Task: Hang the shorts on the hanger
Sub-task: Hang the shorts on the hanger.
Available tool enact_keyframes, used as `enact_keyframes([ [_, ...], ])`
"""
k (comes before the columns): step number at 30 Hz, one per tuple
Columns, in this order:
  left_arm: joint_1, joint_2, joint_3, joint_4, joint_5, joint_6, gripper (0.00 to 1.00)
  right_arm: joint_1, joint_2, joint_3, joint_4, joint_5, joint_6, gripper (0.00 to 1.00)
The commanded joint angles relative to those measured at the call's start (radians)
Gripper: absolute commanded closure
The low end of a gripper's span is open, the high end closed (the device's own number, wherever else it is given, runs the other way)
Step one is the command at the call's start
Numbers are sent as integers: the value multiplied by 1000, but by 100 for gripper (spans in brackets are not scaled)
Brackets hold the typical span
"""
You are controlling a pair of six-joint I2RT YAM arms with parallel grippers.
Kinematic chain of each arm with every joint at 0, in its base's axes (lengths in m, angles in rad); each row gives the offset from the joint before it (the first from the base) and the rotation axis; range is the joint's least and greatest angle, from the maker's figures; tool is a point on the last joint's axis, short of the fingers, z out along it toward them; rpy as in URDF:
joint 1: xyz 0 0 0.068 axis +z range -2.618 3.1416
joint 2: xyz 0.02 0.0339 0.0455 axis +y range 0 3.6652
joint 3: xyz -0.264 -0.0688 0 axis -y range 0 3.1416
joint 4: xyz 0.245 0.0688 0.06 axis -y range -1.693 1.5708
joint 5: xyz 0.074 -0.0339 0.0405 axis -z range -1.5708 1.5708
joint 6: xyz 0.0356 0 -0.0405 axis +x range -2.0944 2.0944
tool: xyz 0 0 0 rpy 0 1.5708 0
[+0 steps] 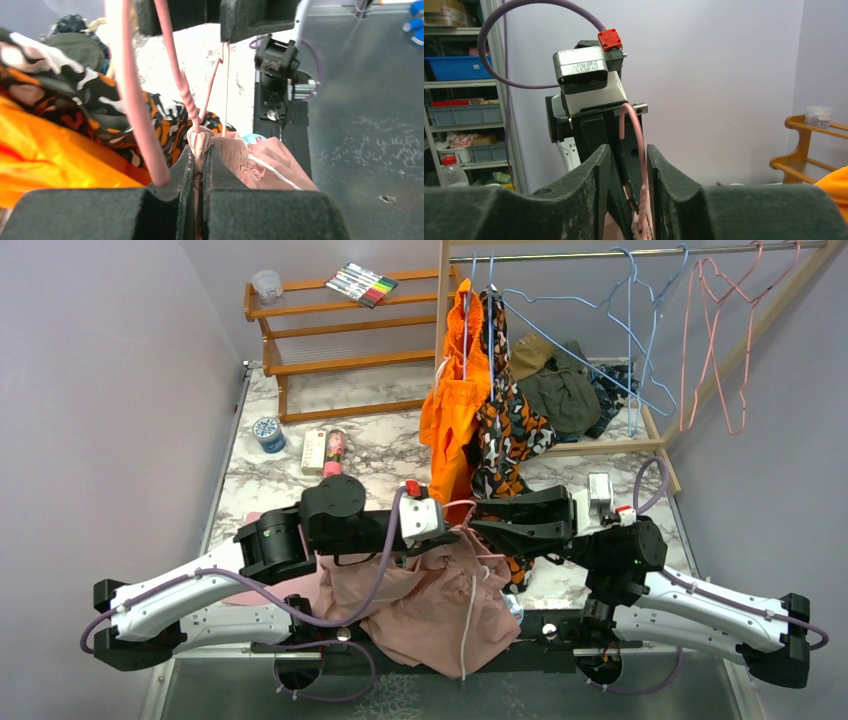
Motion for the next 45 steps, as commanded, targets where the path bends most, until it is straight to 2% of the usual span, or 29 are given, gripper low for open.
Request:
enact_keyframes([
  [1, 2, -82, -27, 81, -140, -13, 100, 1, -11, 48, -63, 7, -21, 60],
  [6, 2, -171, -56, 76, -225, -18, 100, 1, -33, 114, -211, 53, -55, 48],
  [14, 2, -349, -67, 48, -293, -53, 100, 1, -73, 302, -627, 127, -111, 42],
  [21, 2, -429, -39, 55, -315, -45, 100, 1, -77, 369, -923, 337, 50, 36],
  [23, 1, -438, -26, 54, -312, -36, 100, 1, -90, 342, -944, 363, 111, 34],
  [27, 1, -444, 2, 53, -299, -28, 100, 0, -146, 240, -880, 393, 178, 28],
  [35, 1, -433, 57, 11, -258, -45, 100, 1, -254, 99, -881, 496, 245, 29],
  [39, 1, -432, 38, -5, -216, -48, 100, 1, -211, 89, -965, 576, 382, 29],
  [45, 1, -408, 46, -6, -95, -57, 100, 1, -104, 130, -1011, 522, 462, 30],
])
